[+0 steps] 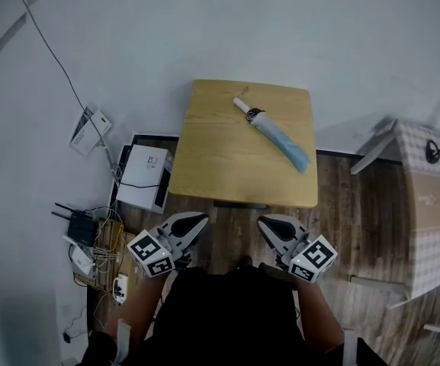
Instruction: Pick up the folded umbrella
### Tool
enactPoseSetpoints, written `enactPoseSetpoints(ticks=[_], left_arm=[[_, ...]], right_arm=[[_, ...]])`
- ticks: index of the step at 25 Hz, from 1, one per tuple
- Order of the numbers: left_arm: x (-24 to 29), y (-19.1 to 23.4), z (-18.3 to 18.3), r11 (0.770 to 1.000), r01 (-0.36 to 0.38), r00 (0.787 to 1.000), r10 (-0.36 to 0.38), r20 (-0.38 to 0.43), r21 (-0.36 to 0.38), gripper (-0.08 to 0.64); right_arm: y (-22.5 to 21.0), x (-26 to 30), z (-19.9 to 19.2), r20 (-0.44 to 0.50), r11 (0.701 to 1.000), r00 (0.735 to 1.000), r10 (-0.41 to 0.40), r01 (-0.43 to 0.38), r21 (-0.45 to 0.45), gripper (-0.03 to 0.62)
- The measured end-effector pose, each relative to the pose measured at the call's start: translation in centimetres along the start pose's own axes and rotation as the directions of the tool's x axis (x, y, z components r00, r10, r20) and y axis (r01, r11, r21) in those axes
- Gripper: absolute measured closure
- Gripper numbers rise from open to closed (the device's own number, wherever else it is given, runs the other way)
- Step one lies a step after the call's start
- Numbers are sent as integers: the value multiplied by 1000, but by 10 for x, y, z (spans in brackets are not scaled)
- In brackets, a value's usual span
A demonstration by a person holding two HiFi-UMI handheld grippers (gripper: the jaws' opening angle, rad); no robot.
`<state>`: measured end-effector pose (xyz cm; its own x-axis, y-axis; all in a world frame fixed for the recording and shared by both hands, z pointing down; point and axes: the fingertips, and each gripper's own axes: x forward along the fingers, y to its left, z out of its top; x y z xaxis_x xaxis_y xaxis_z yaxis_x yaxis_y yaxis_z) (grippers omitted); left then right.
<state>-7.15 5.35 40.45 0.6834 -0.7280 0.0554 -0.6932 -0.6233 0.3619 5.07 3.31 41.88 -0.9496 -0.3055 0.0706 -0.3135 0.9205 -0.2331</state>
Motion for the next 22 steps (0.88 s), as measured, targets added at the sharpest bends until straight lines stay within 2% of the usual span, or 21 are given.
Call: enactPoseSetpoints(ticks=[4, 11, 16, 22], left_arm=[[15, 8, 2, 999, -47, 999, 47, 21, -17, 551], [38, 12, -2, 1000, -19, 999, 20, -39, 20, 551], [55, 31, 0, 999, 31, 998, -30, -50, 13, 551], [96, 73, 7, 991, 132, 990, -132, -55, -3, 551]], right_arm=[[-20, 3, 8, 6, 999, 999, 51, -51, -18, 572], [-42, 5, 3, 12, 999, 999, 42, -42, 18, 572], [-59, 11, -9, -17, 999, 1000, -9, 9, 39, 572], [-96, 24, -3, -45, 992, 992, -117, 120, 50, 572]])
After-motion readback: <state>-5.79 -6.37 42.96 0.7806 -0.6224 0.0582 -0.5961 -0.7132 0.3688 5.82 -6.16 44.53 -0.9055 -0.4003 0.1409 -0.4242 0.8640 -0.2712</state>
